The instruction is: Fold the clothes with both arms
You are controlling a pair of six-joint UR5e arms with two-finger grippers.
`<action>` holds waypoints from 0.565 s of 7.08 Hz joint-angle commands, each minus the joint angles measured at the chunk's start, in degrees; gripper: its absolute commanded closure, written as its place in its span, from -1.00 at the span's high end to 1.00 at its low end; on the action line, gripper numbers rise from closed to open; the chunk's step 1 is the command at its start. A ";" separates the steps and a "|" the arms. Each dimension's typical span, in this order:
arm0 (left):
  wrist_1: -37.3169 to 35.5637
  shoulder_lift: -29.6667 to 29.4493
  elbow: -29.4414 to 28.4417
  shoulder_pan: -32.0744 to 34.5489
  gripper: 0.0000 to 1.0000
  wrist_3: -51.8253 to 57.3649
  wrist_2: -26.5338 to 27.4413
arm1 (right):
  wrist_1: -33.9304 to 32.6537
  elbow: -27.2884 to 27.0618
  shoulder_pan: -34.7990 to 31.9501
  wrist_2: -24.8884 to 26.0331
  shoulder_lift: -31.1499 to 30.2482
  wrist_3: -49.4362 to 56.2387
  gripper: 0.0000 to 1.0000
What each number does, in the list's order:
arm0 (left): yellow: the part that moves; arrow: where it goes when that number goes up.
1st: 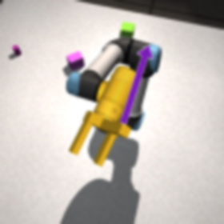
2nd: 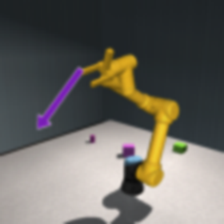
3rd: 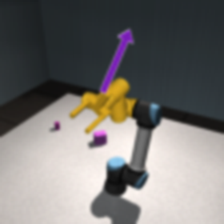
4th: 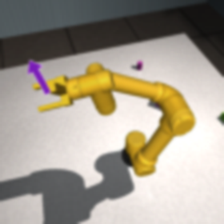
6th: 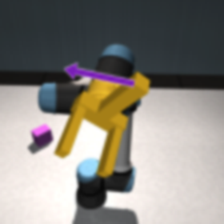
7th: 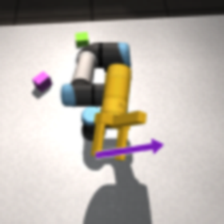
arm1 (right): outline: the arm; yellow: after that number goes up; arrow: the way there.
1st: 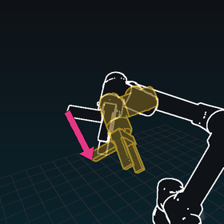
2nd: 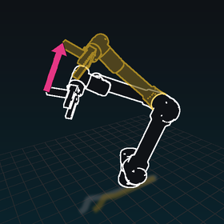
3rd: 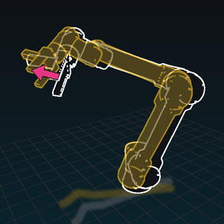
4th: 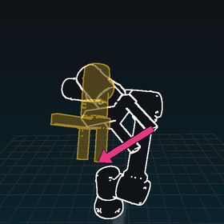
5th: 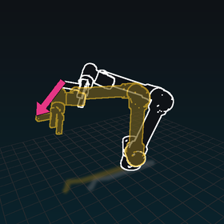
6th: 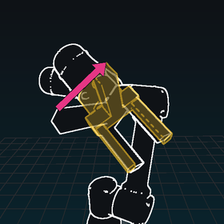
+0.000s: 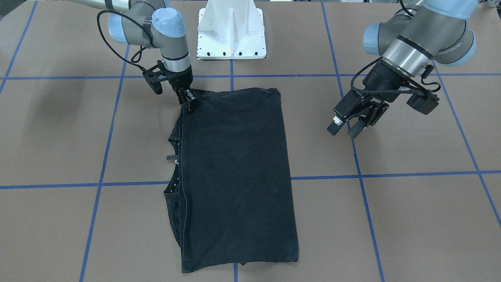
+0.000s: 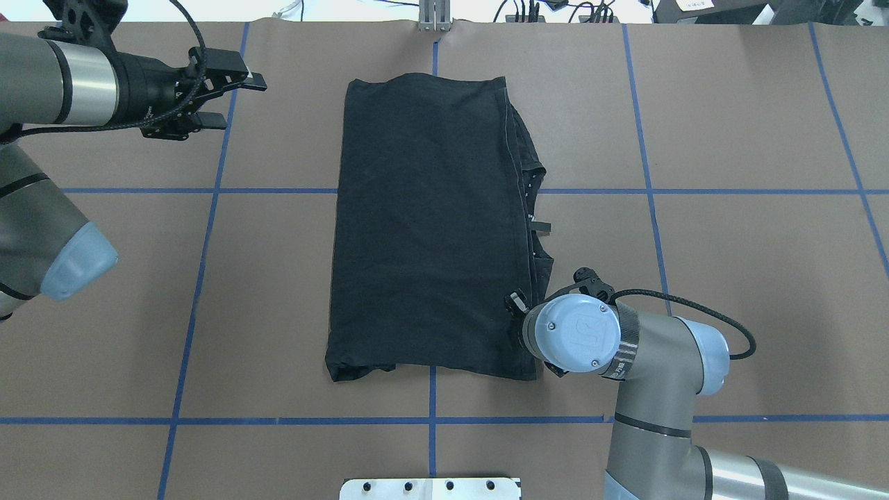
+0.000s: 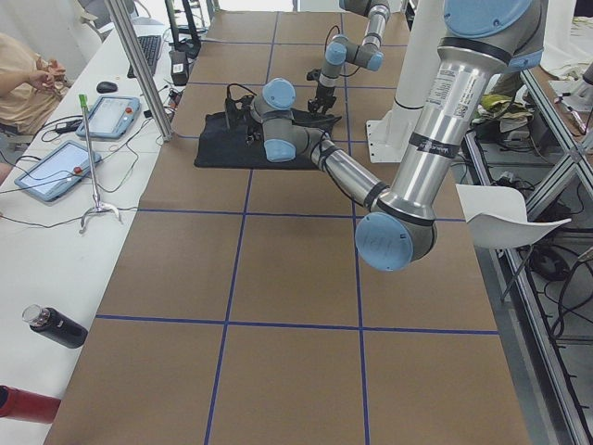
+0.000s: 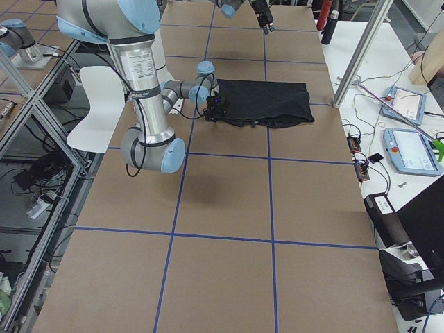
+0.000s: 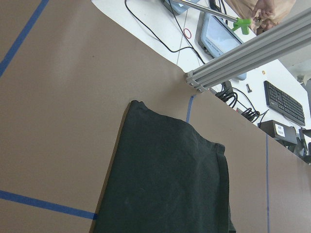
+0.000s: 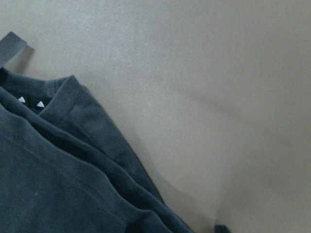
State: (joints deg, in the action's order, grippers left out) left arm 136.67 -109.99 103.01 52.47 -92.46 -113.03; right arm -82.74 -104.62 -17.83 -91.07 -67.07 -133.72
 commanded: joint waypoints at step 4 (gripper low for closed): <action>0.00 0.03 0.00 0.00 0.98 0.00 0.09 | -0.06 -0.85 -1.24 -1.74 0.01 1.63 -1.00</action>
State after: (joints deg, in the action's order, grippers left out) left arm 136.67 -109.95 103.01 52.47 -92.46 -112.94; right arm -82.79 -105.34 -18.97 -92.44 -67.10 -132.24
